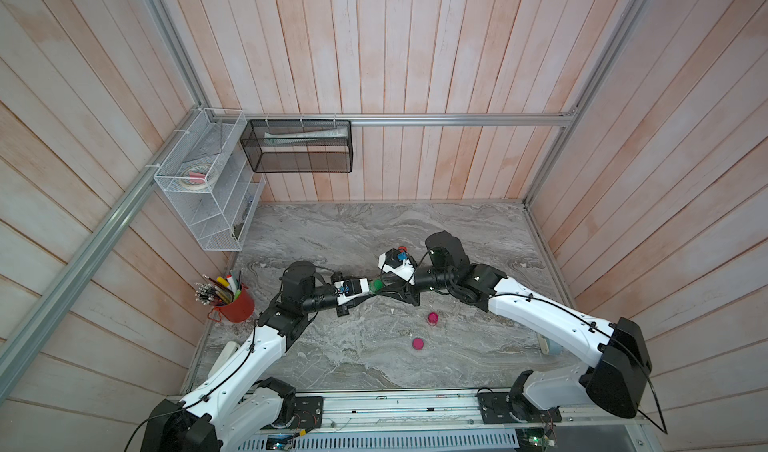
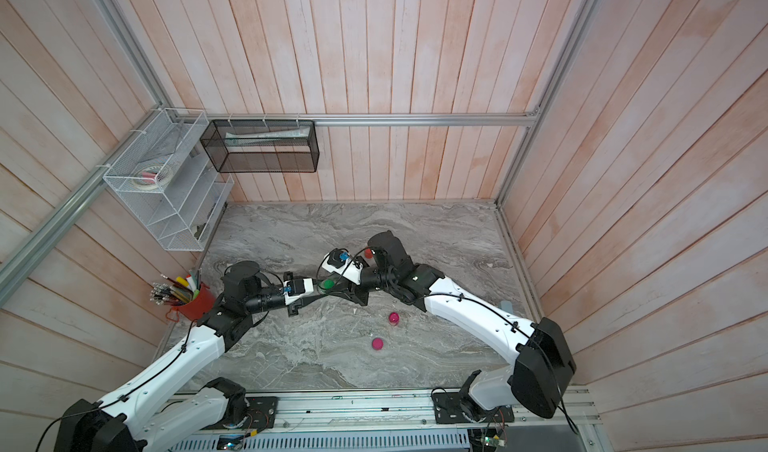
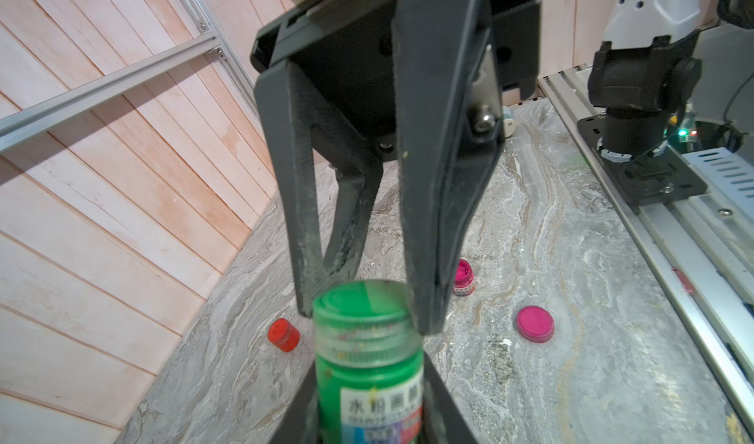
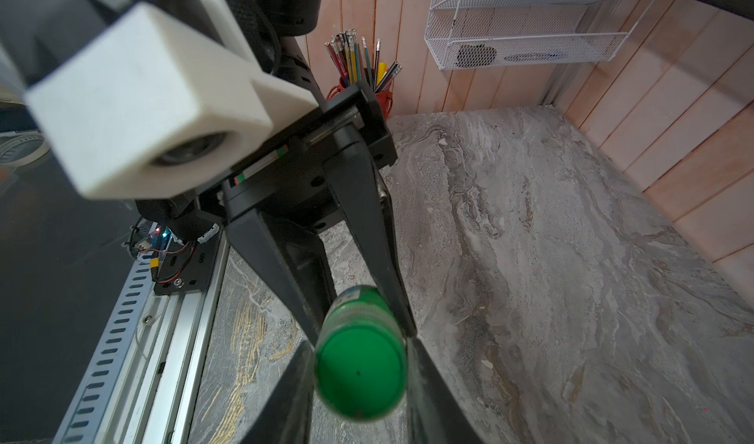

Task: Close the paint jar lid
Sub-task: Screw the lid onto the paint jar.

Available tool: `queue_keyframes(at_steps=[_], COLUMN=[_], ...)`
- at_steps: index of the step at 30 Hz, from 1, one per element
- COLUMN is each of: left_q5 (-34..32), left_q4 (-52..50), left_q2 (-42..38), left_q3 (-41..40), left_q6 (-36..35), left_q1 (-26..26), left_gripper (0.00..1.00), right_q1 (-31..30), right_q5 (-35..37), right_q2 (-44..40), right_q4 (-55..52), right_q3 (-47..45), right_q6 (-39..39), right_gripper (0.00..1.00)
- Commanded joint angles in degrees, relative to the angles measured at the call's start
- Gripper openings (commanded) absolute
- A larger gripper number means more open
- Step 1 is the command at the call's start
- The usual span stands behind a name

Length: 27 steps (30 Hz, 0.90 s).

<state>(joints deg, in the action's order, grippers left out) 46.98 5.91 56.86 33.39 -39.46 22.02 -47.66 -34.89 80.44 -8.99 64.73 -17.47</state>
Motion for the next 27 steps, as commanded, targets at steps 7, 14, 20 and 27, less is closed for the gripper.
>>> queue_keyframes(at_steps=[7, 14, 20, 27], left_q5=[-15.09, -25.89, -30.01, -31.6], left_q4=[12.05, 18.09, 20.7, 21.31], left_q2=[-5.43, -9.26, -10.6, -10.06], left_q3=[-3.93, -7.08, -8.58, -8.78], left_q6=[0.75, -1.08, -2.36, -2.77], left_q1=[0.2, 0.82, 0.92, 1.09], left_gripper=[0.29, 0.29, 0.29, 0.29], right_q1=[-3.63, -4.89, -4.99, -6.04], right_q5=[6.78, 7.04, 1.86, 2.92], right_q2=[8.09, 17.02, 24.13, 27.55], right_q4=[-0.42, -2.04, 0.07, 1.64], right_q3=[6.48, 14.91, 20.78, 24.4], right_q6=[11.71, 25.33, 40.46, 47.88], right_gripper=[0.21, 0.19, 0.2, 0.24])
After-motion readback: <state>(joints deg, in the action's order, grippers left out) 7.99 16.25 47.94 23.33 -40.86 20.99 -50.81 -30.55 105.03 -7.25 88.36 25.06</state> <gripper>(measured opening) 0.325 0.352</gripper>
